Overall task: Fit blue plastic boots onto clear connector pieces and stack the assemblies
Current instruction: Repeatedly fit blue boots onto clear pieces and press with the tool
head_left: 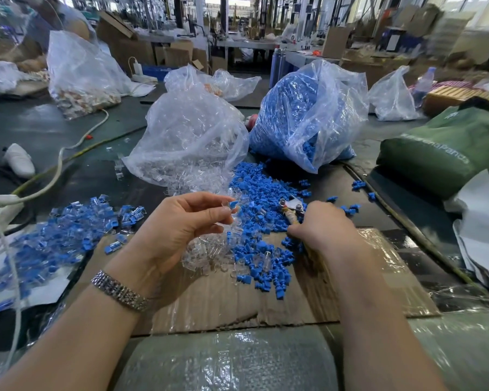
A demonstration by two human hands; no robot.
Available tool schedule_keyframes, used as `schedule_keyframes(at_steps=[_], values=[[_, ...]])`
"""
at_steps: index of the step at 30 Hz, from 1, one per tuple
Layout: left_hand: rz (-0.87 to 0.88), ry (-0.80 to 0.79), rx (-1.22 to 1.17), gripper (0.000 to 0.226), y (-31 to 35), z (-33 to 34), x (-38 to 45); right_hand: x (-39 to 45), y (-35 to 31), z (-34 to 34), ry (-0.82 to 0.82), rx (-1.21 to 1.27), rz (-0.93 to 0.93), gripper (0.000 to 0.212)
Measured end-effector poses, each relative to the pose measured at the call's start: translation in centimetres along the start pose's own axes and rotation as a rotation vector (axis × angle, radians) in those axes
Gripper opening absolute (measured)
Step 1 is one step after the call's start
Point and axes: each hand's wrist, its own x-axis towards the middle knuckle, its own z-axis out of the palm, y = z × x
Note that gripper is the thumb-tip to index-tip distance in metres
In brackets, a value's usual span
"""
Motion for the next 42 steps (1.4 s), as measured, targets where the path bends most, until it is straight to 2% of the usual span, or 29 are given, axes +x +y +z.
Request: schedule_keyframes(at_steps=[4, 7, 9, 11, 12, 14, 16, 22, 26, 33, 42], values=[[-0.003, 0.014, -0.03, 0.025, 0.0, -0.3, 0.1, 0.0, 0.1, -0.1, 0.051, 0.059, -0.015, 0.029], [-0.01, 0.041, -0.084, 0.023, 0.0, -0.5, 0.1, -0.5, 0.2, -1.2, 0.081, 0.32, -0.079, 0.034], [-0.013, 0.072, -0.141, 0.022, 0.1, -0.8, 0.2, -1.1, -0.2, -2.0, -0.045, 0.625, -0.152, 0.031], [-0.012, 0.095, -0.197, 0.021, 0.1, -0.9, 0.3, -2.0, -0.6, -2.3, -0.294, 0.847, -0.255, 0.029], [-0.011, 0.106, -0.218, 0.02, 0.1, -0.9, 0.4, -2.5, -0.9, -2.2, -0.422, 0.883, -0.315, 0.028], [-0.008, 0.126, -0.253, 0.021, 0.0, -0.8, 0.5, -3.4, -1.7, -1.8, -0.584, 0.881, -0.399, 0.029], [0.002, 0.136, -0.252, 0.028, 0.0, -0.7, 0.6, -3.9, -2.3, -1.5, -0.608, 0.859, -0.418, 0.031], [0.019, 0.106, -0.185, 0.019, -0.2, -0.2, 0.8, -4.6, -3.0, -1.4, -0.571, 0.782, -0.457, 0.03], [0.046, 0.106, -0.107, 0.025, -0.6, 0.0, 0.9, -4.8, -3.1, -1.4, -0.558, 0.76, -0.44, 0.035], [0.159, 0.177, 0.138, 0.017, -0.7, 0.3, 0.6, -4.9, -3.4, -1.3, -0.554, 0.706, -0.422, 0.037], [0.176, 0.186, 0.157, 0.02, -0.5, 0.4, 0.4, -4.8, -3.9, -0.9, -0.481, 0.669, -0.416, 0.046]])
